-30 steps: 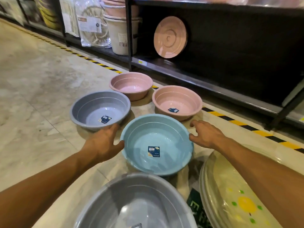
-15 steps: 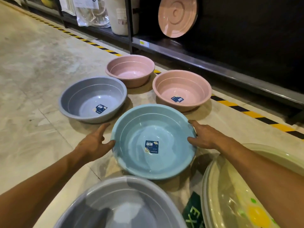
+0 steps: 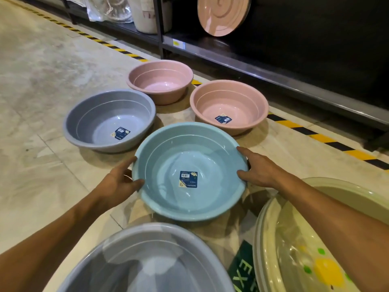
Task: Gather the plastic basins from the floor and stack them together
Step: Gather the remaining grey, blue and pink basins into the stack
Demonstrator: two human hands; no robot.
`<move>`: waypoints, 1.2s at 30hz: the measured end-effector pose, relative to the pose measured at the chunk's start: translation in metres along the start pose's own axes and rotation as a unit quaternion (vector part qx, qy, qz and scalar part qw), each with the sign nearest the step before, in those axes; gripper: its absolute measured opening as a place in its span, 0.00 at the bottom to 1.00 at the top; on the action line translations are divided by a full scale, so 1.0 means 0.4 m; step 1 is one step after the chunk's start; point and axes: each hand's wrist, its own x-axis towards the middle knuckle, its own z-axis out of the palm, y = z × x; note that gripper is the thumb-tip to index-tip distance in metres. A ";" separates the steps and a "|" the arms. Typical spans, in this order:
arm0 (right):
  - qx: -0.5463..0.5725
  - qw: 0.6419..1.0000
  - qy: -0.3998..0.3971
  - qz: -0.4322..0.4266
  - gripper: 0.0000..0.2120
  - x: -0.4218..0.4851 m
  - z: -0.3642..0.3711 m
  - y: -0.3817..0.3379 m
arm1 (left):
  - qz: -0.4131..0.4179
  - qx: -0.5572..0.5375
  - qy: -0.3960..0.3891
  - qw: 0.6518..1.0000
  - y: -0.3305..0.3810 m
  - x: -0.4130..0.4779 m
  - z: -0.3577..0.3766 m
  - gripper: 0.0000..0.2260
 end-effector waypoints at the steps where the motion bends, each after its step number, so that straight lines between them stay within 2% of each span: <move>1: 0.010 1.000 0.013 -0.005 0.40 -0.003 -0.012 -0.005 | 0.011 -0.007 0.013 1.000 0.012 0.002 -0.008 0.33; 6: 0.084 0.993 0.079 -0.029 0.38 -0.048 -0.096 -0.059 | 0.074 -0.080 0.080 0.991 0.075 -0.009 -0.071 0.30; 8: 0.102 0.990 0.089 -0.036 0.37 -0.079 -0.118 -0.092 | 0.092 -0.088 0.083 0.988 0.082 -0.020 -0.118 0.29; 14: 0.092 0.988 0.114 -0.054 0.35 -0.219 -0.149 -0.194 | 0.143 -0.089 0.046 0.985 0.069 -0.099 -0.237 0.27; 19: 0.065 0.987 0.144 -0.021 0.35 -0.420 -0.134 -0.253 | 0.194 -0.069 -0.016 0.979 0.028 -0.205 -0.314 0.26; 24: 0.086 0.986 0.142 0.013 0.34 -0.633 -0.087 -0.303 | 0.245 -0.056 -0.062 0.966 -0.012 -0.307 -0.362 0.27; 27: 0.088 0.986 0.141 0.028 0.35 -0.764 -0.026 -0.321 | 0.258 -0.030 -0.091 0.961 -0.054 -0.396 -0.368 0.27; 31: 0.108 0.981 0.151 0.056 0.36 -0.907 0.047 -0.324 | 0.253 0.006 -0.131 0.959 -0.089 -0.484 -0.375 0.34; 33: 0.124 0.974 0.183 0.051 0.36 -0.924 0.063 -0.317 | 0.258 0.005 -0.130 0.957 -0.095 -0.484 -0.372 0.35; 36: 0.130 0.974 0.183 0.032 0.36 -0.898 0.109 -0.305 | 0.254 -0.002 -0.119 0.960 -0.135 -0.504 -0.359 0.35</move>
